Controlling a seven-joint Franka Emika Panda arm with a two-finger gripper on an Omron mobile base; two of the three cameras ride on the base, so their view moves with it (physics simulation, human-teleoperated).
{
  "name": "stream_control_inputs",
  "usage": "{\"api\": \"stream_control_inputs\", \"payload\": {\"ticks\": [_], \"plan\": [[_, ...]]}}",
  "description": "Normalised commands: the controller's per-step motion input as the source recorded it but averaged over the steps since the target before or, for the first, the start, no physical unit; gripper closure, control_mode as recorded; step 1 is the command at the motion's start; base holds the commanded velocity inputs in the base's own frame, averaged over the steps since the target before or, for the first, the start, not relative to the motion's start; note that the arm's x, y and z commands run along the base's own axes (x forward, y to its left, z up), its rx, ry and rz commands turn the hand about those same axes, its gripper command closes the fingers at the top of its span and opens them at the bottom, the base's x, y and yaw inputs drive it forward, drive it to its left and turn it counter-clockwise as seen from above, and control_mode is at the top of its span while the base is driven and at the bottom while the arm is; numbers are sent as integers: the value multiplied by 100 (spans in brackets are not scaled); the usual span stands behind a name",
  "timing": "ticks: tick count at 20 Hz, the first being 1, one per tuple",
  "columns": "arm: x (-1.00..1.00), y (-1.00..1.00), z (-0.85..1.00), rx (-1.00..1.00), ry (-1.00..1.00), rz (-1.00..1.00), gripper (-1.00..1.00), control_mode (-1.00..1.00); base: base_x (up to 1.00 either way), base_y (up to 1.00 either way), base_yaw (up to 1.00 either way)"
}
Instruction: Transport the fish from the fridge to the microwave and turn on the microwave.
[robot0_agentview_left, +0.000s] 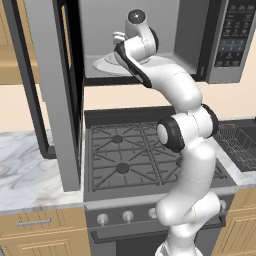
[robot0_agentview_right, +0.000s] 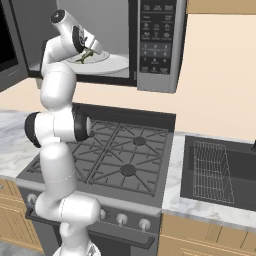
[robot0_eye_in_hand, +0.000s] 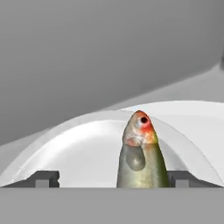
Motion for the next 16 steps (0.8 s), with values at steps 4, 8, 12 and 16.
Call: {"api": "stream_control_inputs", "payload": {"ticks": [4, 8, 12, 16], "plan": [[3, 0, 17, -1, -13, -1, -100, -100, 0, 0, 0], [4, 1, 1, 0, -8, 0, -100, -100, 0, 0, 0], [1, 0, 1, 0, -3, 0, -100, -100, 0, 0, 0], [-17, 0, 11, -1, -8, 0, -100, -100, 0, 0, 0]]}}
